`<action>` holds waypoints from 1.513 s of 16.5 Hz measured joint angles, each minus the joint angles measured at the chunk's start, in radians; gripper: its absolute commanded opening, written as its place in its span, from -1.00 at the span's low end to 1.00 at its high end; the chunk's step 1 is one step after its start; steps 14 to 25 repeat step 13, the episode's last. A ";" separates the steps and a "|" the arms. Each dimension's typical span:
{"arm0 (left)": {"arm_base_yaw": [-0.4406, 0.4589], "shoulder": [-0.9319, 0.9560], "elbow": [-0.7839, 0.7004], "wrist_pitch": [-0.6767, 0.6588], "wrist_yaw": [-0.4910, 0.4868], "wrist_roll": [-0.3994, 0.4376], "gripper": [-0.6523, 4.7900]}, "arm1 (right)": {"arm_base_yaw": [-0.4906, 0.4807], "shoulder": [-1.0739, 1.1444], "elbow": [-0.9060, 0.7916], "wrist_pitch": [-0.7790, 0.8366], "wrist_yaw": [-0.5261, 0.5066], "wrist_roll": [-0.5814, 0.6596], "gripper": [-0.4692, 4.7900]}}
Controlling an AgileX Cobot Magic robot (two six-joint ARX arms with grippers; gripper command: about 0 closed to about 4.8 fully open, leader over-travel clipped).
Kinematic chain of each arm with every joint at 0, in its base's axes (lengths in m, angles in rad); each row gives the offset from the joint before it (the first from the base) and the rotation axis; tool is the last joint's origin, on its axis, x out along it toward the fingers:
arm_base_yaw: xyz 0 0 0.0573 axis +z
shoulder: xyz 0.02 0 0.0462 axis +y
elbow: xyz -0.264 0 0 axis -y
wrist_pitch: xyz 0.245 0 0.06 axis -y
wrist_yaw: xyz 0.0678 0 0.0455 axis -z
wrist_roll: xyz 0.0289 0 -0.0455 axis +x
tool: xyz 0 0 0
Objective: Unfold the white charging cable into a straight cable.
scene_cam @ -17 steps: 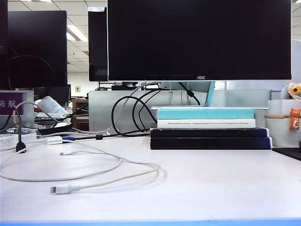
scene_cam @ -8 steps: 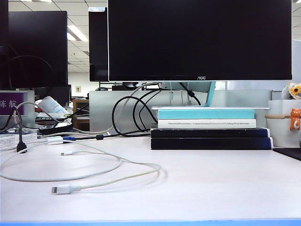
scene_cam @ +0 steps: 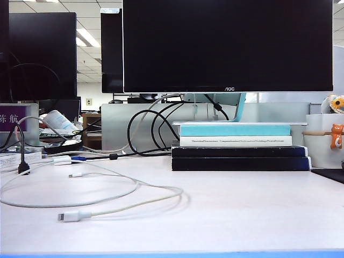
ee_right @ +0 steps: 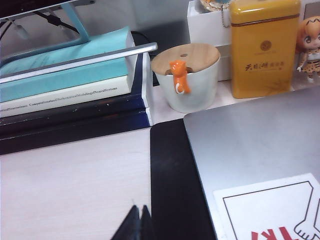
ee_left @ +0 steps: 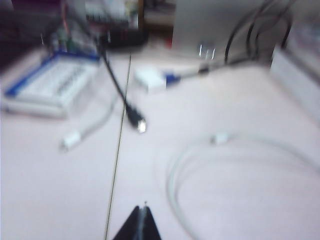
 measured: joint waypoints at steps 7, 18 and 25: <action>0.009 -0.016 -0.001 0.139 0.010 0.000 -0.78 | 0.061 0.000 0.000 -0.001 -0.006 0.000 -0.84; 0.009 -0.017 -0.001 0.155 0.012 0.000 -0.78 | 0.061 0.000 0.000 0.020 -0.002 0.000 -0.84; 0.009 -0.017 -0.001 0.155 0.012 0.000 -0.78 | 0.061 0.000 0.000 0.020 -0.002 0.000 -0.84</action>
